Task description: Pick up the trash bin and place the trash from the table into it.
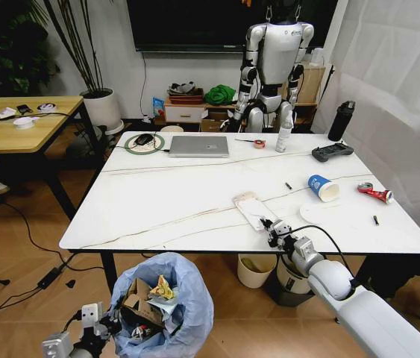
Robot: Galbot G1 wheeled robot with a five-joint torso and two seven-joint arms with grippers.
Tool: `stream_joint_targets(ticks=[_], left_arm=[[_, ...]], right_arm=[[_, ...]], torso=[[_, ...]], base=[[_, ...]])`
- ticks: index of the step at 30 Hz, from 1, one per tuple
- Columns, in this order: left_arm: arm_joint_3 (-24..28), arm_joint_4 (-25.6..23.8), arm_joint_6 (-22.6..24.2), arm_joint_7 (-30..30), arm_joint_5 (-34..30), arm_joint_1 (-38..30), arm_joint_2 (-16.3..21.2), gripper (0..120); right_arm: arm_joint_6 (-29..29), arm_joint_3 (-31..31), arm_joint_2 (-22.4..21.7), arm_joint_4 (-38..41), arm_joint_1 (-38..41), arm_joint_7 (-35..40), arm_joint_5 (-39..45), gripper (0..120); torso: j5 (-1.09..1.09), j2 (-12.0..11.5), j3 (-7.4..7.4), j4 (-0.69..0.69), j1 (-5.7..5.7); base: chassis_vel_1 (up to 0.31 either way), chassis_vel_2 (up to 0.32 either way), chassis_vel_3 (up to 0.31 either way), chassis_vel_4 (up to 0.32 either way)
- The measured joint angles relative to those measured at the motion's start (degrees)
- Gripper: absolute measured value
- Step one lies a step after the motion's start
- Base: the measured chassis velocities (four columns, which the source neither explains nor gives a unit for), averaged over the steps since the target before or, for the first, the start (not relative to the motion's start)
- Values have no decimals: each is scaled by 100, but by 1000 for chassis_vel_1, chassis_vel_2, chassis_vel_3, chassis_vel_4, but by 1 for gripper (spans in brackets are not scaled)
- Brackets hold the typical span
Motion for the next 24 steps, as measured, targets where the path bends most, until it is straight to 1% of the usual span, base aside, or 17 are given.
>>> stream_joint_targets(ticks=[3,6,8,9,13,15,16,17,19,20,22,23,24], left_arm=[[7,0,0,-7,-10,-12,13,0],[33,-4,4,-12,-33,-40,20,0],[52,-30,14,-21,-82,-55,28,0],[52,-30,14,-21,-82,-55,28,0],[78,-39,32,-34,-131,-81,60,0],[90,-39,45,-49,-152,-100,66,0],[90,-39,45,-49,-152,-100,66,0],[96,-39,53,-63,-166,-108,68,0],[105,-59,74,-94,-199,-119,80,0],[106,-73,84,-110,-214,-127,93,0],[103,-85,95,-130,-236,-133,112,0],[103,-85,95,-130,-236,-133,112,0],[99,-92,100,-139,-248,-135,122,0]], right_arm=[[36,54,-23,133,-56,-13,76,0],[206,253,-101,525,-251,-90,389,0],[332,379,-211,904,-466,-156,774,0],[332,379,-211,904,-466,-156,774,0],[476,349,-388,1635,-687,-359,1615,0],[574,231,-461,2040,-754,-510,2084,0],[574,231,-461,2040,-754,-510,2084,0],[603,157,-498,2219,-776,-561,2303,0],[663,-65,-587,2598,-788,-665,2739,0],[702,-296,-642,2857,-758,-725,3021,0],[742,-609,-674,3088,-680,-770,3274,0],[742,-609,-674,3088,-680,-770,3274,0],[766,-807,-682,3186,-627,-786,3392,0]], torso=[[1,0,0,0,0],[0,0,0,1,0],[-1,0,0,0,0],[-1,0,0,0,0],[-1,0,0,-1,0],[0,0,0,1,0],[0,0,0,1,0],[0,0,0,0,0],[-3,0,0,0,0],[-2,0,0,-1,0],[-2,1,-1,0,0],[-2,1,-1,0,0],[-2,1,0,0,-1]], base=[[0,0,0,0],[0,0,0,0],[0,0,0,0],[0,0,0,0],[0,0,0,0],[0,0,0,0],[0,0,0,0],[0,0,0,0],[0,0,0,0],[0,0,0,0],[0,0,0,0],[0,0,0,0],[0,0,0,0]])
